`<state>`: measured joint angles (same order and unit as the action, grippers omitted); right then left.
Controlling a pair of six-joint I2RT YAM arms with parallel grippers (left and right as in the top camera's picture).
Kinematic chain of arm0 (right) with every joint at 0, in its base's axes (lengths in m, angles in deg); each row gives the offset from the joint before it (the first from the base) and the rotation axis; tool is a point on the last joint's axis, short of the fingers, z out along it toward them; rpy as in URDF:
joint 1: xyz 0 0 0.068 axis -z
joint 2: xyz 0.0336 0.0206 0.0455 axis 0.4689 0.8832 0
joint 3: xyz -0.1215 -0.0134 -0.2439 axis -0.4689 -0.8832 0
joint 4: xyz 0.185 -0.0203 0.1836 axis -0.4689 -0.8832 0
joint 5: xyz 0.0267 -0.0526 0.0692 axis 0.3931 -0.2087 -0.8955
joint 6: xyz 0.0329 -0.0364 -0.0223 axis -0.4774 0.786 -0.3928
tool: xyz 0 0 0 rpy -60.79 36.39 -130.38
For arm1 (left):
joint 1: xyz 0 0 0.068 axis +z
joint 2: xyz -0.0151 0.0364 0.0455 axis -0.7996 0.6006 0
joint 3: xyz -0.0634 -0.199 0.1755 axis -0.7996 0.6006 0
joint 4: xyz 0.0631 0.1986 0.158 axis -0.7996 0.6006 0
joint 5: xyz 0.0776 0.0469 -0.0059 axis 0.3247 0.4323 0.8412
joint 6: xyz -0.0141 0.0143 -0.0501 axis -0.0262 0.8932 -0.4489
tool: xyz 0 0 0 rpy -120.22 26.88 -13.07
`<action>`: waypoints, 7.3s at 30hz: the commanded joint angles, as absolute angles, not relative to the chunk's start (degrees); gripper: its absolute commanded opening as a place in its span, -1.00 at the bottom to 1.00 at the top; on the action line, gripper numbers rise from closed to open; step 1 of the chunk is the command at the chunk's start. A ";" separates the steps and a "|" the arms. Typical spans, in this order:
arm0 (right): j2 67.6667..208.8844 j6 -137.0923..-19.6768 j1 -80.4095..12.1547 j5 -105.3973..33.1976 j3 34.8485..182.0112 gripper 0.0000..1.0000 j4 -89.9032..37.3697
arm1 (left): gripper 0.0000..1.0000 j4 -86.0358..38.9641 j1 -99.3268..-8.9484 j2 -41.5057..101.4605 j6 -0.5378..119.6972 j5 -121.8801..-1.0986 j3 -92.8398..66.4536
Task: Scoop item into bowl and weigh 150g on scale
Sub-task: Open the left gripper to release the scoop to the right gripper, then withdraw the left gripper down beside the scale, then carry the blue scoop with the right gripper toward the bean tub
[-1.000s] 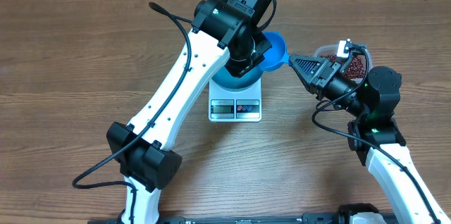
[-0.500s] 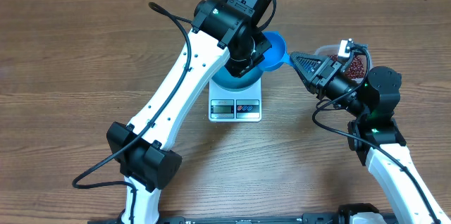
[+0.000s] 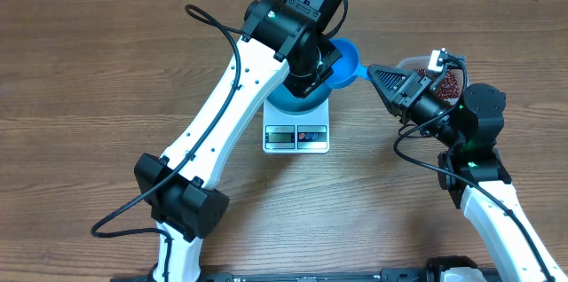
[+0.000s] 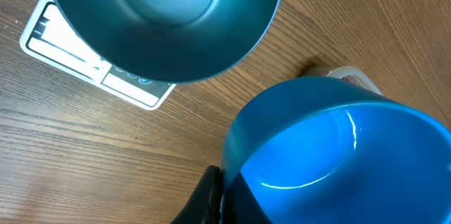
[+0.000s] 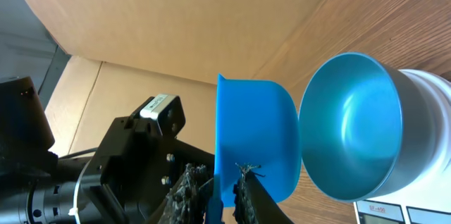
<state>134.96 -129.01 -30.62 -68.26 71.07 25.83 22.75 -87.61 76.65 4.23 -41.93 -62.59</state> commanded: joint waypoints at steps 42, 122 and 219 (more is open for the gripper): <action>135.14 -127.37 -30.47 -66.64 72.18 -0.93 22.55 | 0.99 28.71 -72.40 75.08 62.65 -58.41 -66.13; 135.14 -124.33 -30.47 -66.62 72.18 -0.93 19.82 | 0.99 -9.58 -80.49 27.21 77.80 -36.86 2.30; 135.14 -90.06 -8.87 -72.68 87.57 -0.92 -4.57 | 0.99 -10.28 -80.49 27.23 87.02 -40.77 2.30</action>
<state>135.23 -91.15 -8.94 -72.81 85.67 -4.79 -9.71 -80.38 27.21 85.80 -39.92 2.37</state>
